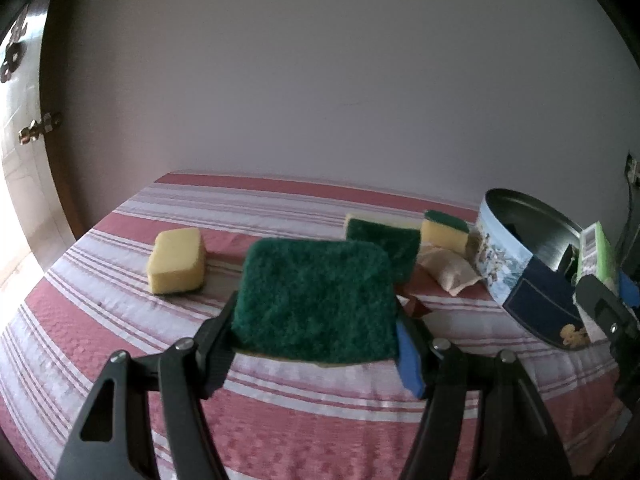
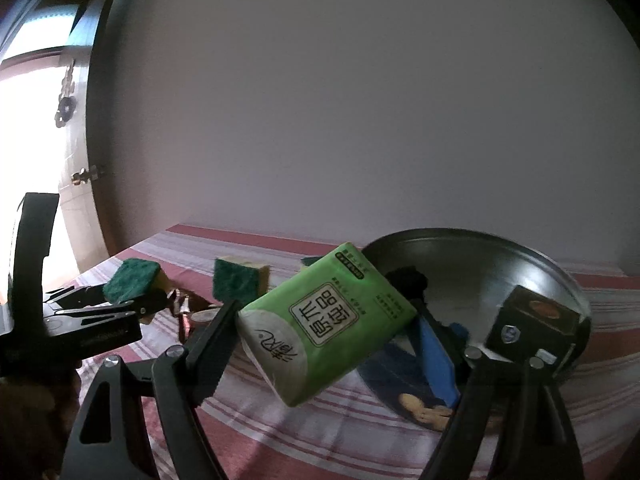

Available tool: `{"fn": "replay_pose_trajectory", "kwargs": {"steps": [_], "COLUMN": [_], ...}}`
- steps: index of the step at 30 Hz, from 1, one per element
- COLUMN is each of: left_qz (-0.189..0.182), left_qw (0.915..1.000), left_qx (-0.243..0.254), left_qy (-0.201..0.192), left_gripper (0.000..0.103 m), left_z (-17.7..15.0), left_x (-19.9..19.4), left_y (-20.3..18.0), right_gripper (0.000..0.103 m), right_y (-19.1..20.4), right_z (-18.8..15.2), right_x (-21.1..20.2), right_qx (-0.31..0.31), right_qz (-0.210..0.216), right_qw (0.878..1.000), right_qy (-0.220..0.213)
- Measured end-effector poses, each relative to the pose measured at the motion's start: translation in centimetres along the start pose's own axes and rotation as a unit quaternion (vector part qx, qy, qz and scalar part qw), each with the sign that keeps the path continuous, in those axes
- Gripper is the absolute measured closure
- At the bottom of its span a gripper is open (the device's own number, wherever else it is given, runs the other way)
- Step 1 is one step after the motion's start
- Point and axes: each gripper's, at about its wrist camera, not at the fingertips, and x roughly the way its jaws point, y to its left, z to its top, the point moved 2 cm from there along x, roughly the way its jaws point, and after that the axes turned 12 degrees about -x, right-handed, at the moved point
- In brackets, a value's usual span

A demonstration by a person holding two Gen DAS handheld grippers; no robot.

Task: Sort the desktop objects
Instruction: 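Carry the sponge and tissue pack over the tin with both tools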

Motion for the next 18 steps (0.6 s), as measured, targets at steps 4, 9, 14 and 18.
{"fn": "replay_pose_trajectory", "kwargs": {"steps": [4, 9, 14, 18], "left_qz": [-0.006, -0.021, -0.038, -0.059], "left_qw": [0.9999, 0.9994, 0.9982, 0.9963], "left_qx": [0.015, 0.027, 0.046, 0.062], "left_qy": [-0.001, 0.002, 0.002, -0.001], "left_gripper": [0.036, 0.036, 0.036, 0.036], "left_z": [-0.3, -0.8, -1.3, -1.3], "left_x": [-0.1, -0.1, -0.2, -0.3], "left_y": [-1.5, -3.6, -6.3, -8.9], "right_gripper": [0.019, 0.019, 0.019, 0.019], "right_y": [-1.6, -4.8, -8.5, -11.0], "right_z": [-0.6, -1.3, -2.2, -2.6], "right_x": [-0.9, -2.0, -3.1, -3.6], "right_qx": [-0.001, 0.019, 0.028, 0.036], "right_qz": [-0.028, -0.056, -0.093, -0.132], "right_qw": [1.000, 0.998, 0.995, 0.990], "right_qy": [-0.003, -0.004, -0.006, -0.014]}}
